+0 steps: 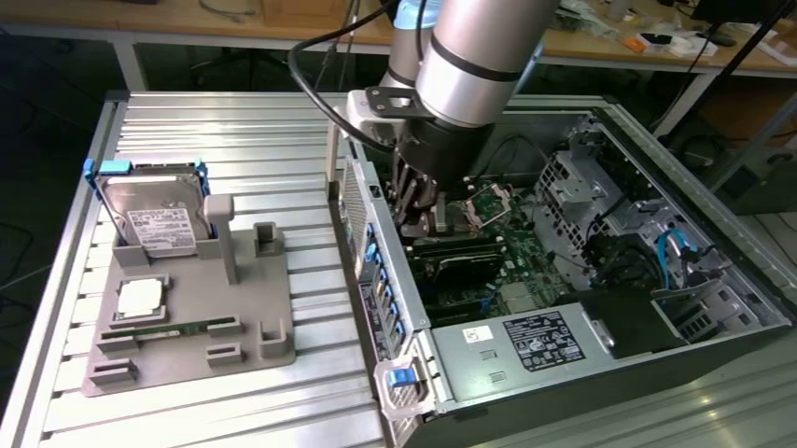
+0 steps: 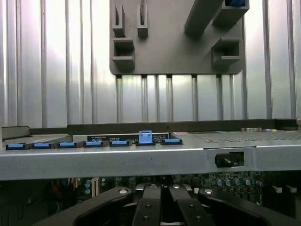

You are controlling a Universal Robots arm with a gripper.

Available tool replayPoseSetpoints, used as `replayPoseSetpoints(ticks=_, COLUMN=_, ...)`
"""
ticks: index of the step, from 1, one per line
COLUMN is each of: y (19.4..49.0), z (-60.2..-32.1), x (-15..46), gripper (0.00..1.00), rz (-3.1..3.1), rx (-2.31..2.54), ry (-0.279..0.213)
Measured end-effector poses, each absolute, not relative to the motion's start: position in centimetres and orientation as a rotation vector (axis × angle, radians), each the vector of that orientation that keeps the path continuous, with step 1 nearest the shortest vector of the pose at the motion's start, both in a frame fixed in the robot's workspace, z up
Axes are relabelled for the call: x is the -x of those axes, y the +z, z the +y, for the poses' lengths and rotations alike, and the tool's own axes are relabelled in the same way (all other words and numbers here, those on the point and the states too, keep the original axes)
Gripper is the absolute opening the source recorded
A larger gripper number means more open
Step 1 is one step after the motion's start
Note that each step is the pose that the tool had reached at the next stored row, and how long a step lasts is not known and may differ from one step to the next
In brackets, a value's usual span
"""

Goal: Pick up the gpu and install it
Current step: 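Press down on the gpu until it lock into place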

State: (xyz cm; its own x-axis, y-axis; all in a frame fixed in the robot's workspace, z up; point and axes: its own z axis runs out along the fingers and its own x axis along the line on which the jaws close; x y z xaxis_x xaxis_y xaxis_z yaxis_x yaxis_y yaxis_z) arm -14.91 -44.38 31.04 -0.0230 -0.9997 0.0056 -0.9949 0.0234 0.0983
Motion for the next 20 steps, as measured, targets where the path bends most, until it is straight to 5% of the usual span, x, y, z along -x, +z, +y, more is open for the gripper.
replayPoseSetpoints(ticks=20, y=30.99, z=-44.80, x=15.44, gripper=0.11, rz=-2.193, rx=-2.143, ry=-0.101)
